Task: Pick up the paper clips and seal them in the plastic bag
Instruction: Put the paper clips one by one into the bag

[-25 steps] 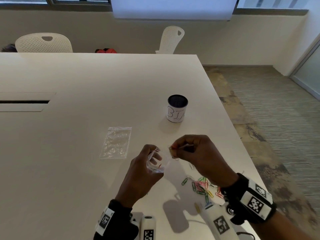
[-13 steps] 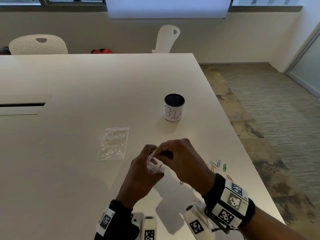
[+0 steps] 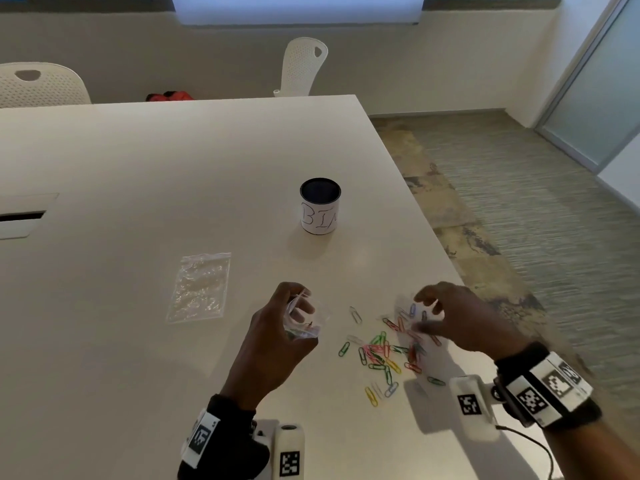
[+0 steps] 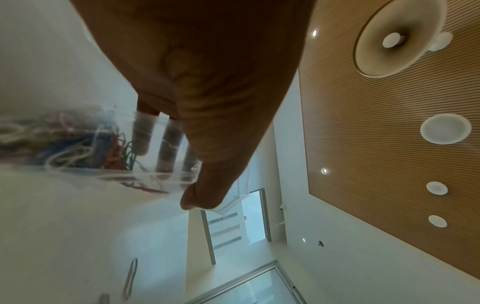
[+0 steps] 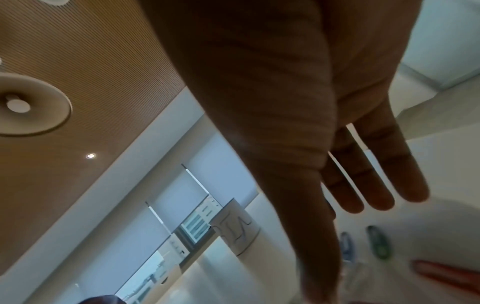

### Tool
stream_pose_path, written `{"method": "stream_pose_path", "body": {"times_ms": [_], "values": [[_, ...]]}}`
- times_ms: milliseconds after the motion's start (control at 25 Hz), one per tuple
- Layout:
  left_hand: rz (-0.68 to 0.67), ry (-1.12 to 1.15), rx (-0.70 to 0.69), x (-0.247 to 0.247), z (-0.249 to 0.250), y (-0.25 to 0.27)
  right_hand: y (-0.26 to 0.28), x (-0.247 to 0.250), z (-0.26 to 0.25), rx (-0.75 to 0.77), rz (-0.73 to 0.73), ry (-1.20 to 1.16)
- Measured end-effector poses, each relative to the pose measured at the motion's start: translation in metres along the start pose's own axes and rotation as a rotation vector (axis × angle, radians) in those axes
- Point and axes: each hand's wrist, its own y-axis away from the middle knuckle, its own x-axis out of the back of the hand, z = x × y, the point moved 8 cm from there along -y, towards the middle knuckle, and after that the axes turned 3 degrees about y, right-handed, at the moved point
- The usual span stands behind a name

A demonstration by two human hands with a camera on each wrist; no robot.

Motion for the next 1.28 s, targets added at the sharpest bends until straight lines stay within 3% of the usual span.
{"method": "stream_pose_path", "body": {"times_ms": [80,200,480,800,1080,1280], "values": [[-0.007,-0.004,-0.003,-0.004,0.002,-0.001,0.008,-0.018,0.015,-0.031,-0.129,0.138],[-0.023,-0.002,-0.011,-0.009,0.005,-0.003,0.017,-0.034,0.014,-0.009,-0.165,0.077],[-0.03,-0.008,-0.018,-0.014,0.007,-0.004,0.004,-0.047,-0.016,0.085,-0.039,-0.054],[-0.024,-0.007,-0.015,-0.011,0.007,-0.003,0.0,-0.04,-0.044,0.17,0.129,-0.013],[-0.034,0.003,-0.012,-0.011,0.006,-0.002,0.002,-0.019,-0.05,0.142,0.112,-0.342],[-0.042,0.014,-0.018,-0.011,0.007,-0.001,0.02,0.011,-0.102,0.286,0.14,-0.643]]}}
